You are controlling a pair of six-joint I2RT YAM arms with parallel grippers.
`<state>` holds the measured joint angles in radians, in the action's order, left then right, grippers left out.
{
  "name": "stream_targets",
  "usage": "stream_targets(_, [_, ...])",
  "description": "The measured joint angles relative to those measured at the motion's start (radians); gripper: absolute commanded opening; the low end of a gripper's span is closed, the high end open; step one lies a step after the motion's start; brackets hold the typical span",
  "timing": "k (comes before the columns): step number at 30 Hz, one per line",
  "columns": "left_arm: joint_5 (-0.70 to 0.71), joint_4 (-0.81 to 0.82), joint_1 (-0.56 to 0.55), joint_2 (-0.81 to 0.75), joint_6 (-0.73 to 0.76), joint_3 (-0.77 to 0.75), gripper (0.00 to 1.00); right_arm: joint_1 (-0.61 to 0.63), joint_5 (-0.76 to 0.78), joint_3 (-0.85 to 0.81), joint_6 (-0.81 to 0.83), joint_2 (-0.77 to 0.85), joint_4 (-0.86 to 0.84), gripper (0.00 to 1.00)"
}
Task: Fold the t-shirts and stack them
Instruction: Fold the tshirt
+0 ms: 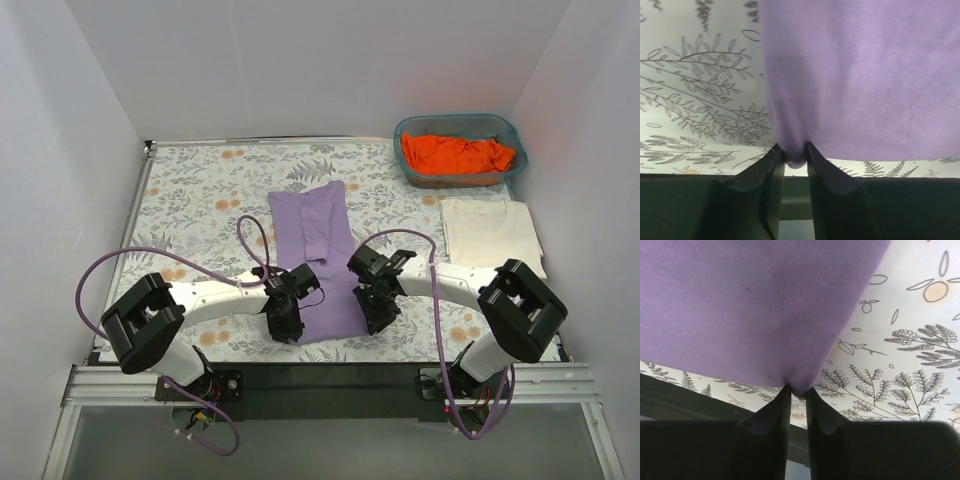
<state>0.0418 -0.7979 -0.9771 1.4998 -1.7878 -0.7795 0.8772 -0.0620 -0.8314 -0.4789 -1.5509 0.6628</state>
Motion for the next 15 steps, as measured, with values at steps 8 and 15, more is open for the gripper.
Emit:
stream_targets(8, [-0.039, 0.056, 0.0, -0.012, -0.006, 0.023, 0.0, 0.001, -0.027, 0.003, -0.002, -0.007, -0.014, 0.01])
stream_targets(15, [-0.034, 0.021, -0.004, 0.0, 0.004, -0.016, 0.0, 0.003, -0.035, -0.018, 0.043, -0.014, 0.005, 0.01])
